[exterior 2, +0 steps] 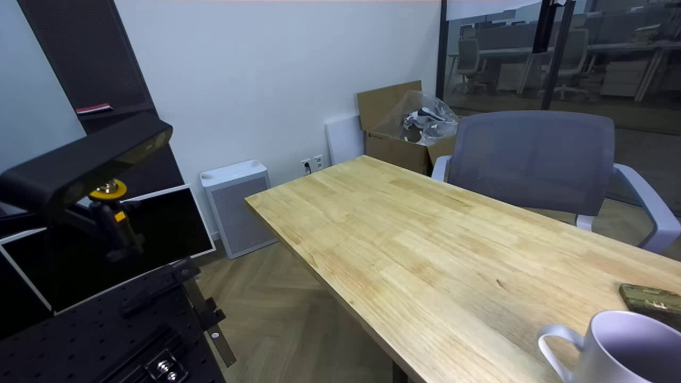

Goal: Move the mug to the left.

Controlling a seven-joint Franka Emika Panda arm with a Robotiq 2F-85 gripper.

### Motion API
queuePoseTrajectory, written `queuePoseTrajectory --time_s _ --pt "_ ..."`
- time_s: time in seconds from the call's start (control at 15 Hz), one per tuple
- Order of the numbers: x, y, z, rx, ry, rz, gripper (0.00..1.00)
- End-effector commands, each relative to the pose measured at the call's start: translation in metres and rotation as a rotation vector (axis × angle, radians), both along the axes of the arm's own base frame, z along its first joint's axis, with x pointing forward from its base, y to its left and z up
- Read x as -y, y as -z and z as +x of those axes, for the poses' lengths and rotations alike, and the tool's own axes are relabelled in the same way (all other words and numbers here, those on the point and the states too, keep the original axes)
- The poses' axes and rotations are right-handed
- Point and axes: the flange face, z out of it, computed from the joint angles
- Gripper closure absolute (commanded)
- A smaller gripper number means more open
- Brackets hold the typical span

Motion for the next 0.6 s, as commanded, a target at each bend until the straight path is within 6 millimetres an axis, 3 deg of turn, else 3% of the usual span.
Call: queuePoseTrajectory --time_s 0.0,0.53 --pt "-0.010 0.009 0.008 -0.011 0.117 -0.010 0.00" --pt "-0.040 0.035 0.021 -0.008 0.252 -0.041 0.00"
